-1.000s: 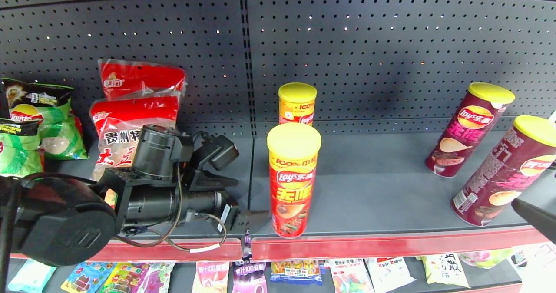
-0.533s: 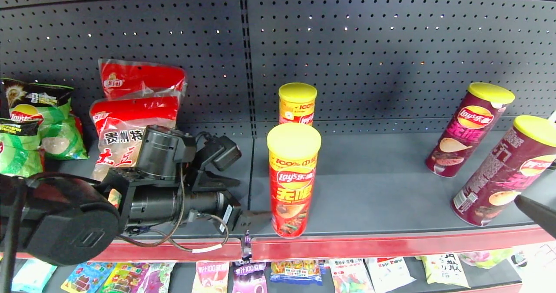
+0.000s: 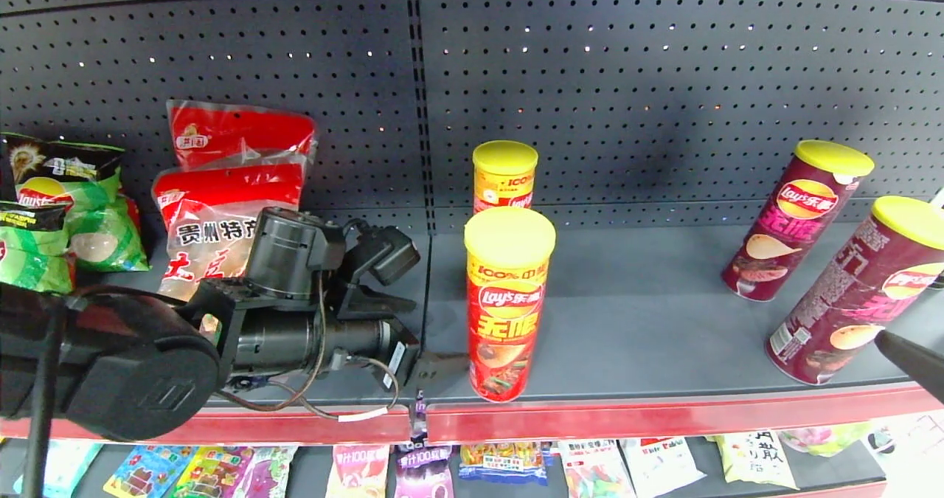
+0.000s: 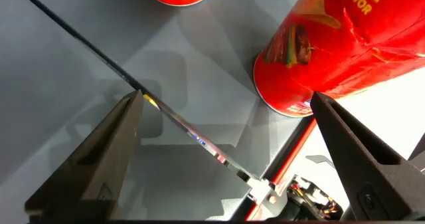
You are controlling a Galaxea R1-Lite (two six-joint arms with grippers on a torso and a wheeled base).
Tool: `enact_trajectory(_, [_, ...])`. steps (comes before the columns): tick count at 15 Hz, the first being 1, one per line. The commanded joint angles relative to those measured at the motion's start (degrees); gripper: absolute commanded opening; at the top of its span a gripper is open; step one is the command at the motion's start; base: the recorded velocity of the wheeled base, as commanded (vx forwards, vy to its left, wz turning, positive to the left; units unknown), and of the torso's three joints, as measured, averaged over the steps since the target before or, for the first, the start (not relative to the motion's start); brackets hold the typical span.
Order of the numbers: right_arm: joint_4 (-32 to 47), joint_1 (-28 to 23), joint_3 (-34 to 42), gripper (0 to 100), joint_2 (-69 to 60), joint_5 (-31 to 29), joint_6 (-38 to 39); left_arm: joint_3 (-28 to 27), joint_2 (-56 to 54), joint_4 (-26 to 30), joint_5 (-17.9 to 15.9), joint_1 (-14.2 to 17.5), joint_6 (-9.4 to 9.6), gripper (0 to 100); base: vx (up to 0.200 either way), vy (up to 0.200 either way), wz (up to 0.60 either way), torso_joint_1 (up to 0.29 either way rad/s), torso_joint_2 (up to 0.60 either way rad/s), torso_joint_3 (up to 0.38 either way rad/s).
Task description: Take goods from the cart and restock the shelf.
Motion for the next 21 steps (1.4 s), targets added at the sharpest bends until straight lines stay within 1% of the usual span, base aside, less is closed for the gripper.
enact_trajectory(1, [0.03,0.02,0.01,100,0.07,-0.02,-0.04,0.03,0.18,-0.01,0.01,-0.01,0.02,100,0.000,0.000,0.00,0.000,0.00,0.000])
enact_trajectory(4, [0.03,0.02,0.80,100,-0.11,-0.02,-0.04,2.41,-2.64,-0.01,0.54,1.13,-0.07,100,0.000,0.000,0.00,0.000,0.00,0.000])
enact_trajectory(5, [0.03,0.02,1.07,100,-0.11,-0.02,-0.04,3.64,-4.57,-0.01,0.98,2.19,-0.07,100,0.000,0.000,0.00,0.000,0.00,0.000])
enact_trajectory(7, [-0.06,-0.07,3.09,100,-0.02,-0.19,0.05,5.66,-10.90,0.34,1.77,6.67,-0.07,100,0.000,0.000,0.00,0.000,0.00,0.000])
enact_trajectory(8, [-0.06,-0.51,3.70,100,-0.20,-0.10,0.05,5.75,-13.54,1.22,2.38,8.78,-0.07,100,0.000,0.000,0.00,0.000,0.00,0.000])
enact_trajectory(9, [-0.06,-2.71,4.41,100,-0.20,-0.28,-0.04,5.13,-20.22,4.38,5.11,12.47,-0.07,100,0.000,0.000,0.00,0.000,0.00,0.000])
enact_trajectory(10, [0.03,-4.82,4.58,100,-0.20,-0.89,-0.83,5.04,-24.43,7.11,7.39,14.23,0.19,100,0.000,0.000,0.00,0.000,0.00,0.000])
enact_trajectory(11, [-0.23,-9.04,4.76,100,0.24,-1.33,-3.82,5.04,-31.73,13.35,11.61,15.64,0.37,100,0.000,0.000,0.00,0.000,0.00,0.000])
enact_trajectory(12, [-0.23,-10.18,4.85,100,0.24,-0.72,-4.26,5.13,-34.98,16.60,13.98,16.07,0.37,100,0.000,0.000,0.00,0.000,0.00,0.000])
enact_trajectory(13, [-0.23,-10.71,6.25,100,-0.37,1.30,-3.82,5.75,-42.80,24.16,20.31,16.16,0.37,100,0.000,0.000,0.00,0.000,0.00,0.000])
enact_trajectory(14, [0.03,-10.88,8.89,100,-4.15,1.04,-3.91,7.33,-50.71,31.01,24.35,16.25,-0.07,100,0.000,0.000,0.00,0.000,0.00,0.000])
enact_trajectory(15, [2.14,-11.15,9.77,100,-7.84,1.04,-4.17,10.23,-56.95,33.30,24.79,16.25,-0.07,100,0.000,0.000,0.00,0.000,0.00,0.000])
enact_trajectory(16, [3.37,-11.32,9.77,100,-8.81,0.86,-4.17,11.46,-58.89,33.48,24.79,16.16,-0.07,100,0.000,0.000,0.00,0.000,0.00,0.000])
enact_trajectory(17, [10.67,-13.34,8.71,100,-13.56,-0.81,-4.17,17.70,-67.41,33.74,24.97,16.16,-0.07,100,0.000,0.000,0.00,0.000,0.00,0.000])
enact_trajectory(18, [18.93,-15.98,8.19,100,-19.71,-1.77,-4.08,24.99,-78.22,34.88,25.15,17.22,-0.16,100,0.000,0.000,0.00,0.000,0.00,0.000])
enact_trajectory(19, [21.65,-17.04,8.19,100,-22.26,-1.77,-3.91,27.02,-82.09,36.29,25.23,18.62,-0.25,100,0.000,0.000,0.00,0.000,0.00,0.000])
enact_trajectory(20, [24.38,-18.53,8.45,100,-25.42,-1.86,-3.91,28.69,-86.31,39.10,25.23,22.14,-0.77,100,0.000,0.000,0.00,0.000,0.00,0.000])
enact_trajectory(21, [27.89,-21.52,9.07,100,-30.08,-1.86,-3.91,29.30,-91.76,46.66,24.79,29.79,-3.67,100,0.000,0.000,0.00,0.000,0.00,0.000])
